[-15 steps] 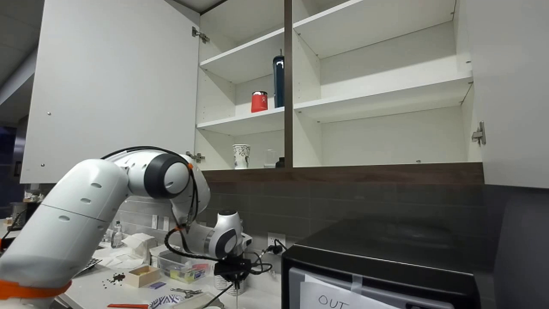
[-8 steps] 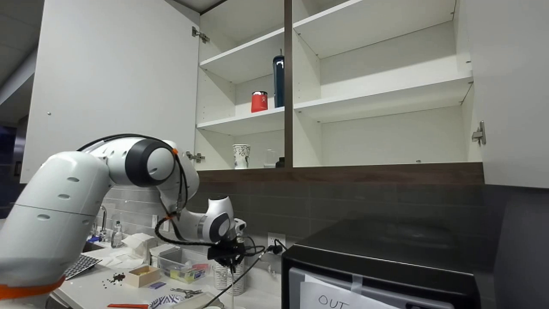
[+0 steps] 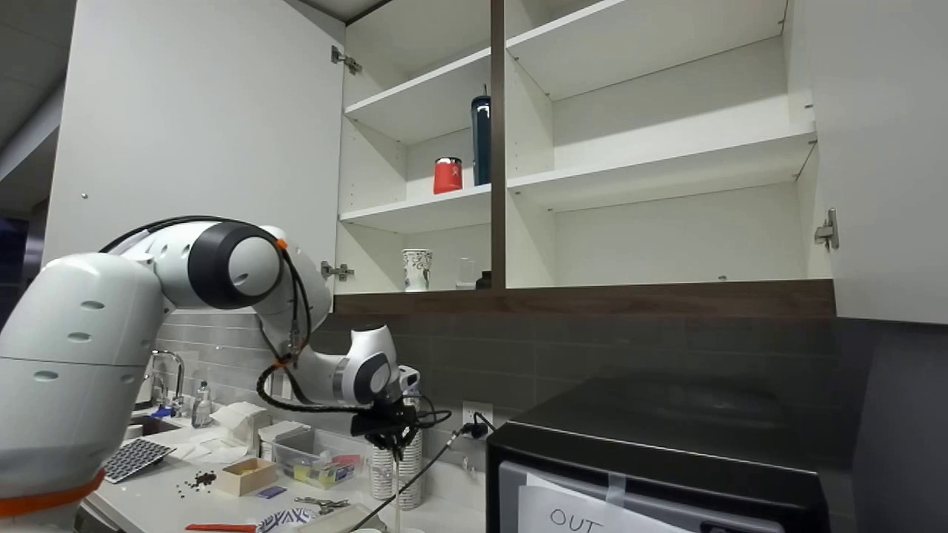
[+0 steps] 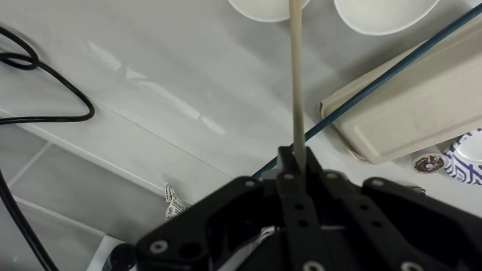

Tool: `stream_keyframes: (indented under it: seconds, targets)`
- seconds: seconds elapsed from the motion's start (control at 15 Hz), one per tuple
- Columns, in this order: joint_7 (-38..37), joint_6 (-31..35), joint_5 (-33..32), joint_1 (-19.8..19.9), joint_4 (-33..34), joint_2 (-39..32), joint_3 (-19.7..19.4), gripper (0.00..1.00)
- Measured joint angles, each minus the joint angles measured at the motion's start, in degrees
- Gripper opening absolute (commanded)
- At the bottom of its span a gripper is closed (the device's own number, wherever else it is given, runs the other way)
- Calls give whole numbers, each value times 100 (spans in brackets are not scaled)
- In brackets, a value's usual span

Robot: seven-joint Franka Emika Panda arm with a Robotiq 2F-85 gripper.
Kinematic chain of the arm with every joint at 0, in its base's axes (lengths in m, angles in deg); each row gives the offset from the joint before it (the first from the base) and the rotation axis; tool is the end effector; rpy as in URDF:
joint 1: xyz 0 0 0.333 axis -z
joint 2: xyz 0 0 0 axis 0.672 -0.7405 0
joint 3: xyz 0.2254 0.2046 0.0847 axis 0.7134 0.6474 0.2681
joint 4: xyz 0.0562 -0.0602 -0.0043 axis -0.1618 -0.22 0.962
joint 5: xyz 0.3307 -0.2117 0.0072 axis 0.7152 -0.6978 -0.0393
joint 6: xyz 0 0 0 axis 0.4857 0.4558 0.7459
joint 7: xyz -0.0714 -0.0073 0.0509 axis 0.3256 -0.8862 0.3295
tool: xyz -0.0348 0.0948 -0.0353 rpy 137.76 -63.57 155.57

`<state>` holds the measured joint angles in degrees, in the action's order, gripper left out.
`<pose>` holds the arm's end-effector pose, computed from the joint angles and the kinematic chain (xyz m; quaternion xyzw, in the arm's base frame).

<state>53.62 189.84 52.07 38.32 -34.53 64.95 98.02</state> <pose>0.5810 0.1565 0.3828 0.9195 0.3238 0.2220 0.0217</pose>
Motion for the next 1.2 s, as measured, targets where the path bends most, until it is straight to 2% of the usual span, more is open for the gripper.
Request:
stream_keyframes:
  seconds: [0.33, 0.47, 0.67, 0.93, 1.0, 1.2]
  targets:
    - [-126, 0, -60, -54, 70, 105, -23, 2]
    - [-369, -129, -309, -120, 97, 294, -113, 2]
    - [-892, -1329, -826, -172, 311, 530, -270, 2]
    - [-1093, -2990, -1023, -169, 800, 528, -367, 2]
    - [-1093, -3281, -1024, -168, 916, 493, -383, 7]
    - [-1090, -3333, -1023, -168, 966, 474, -392, 7]
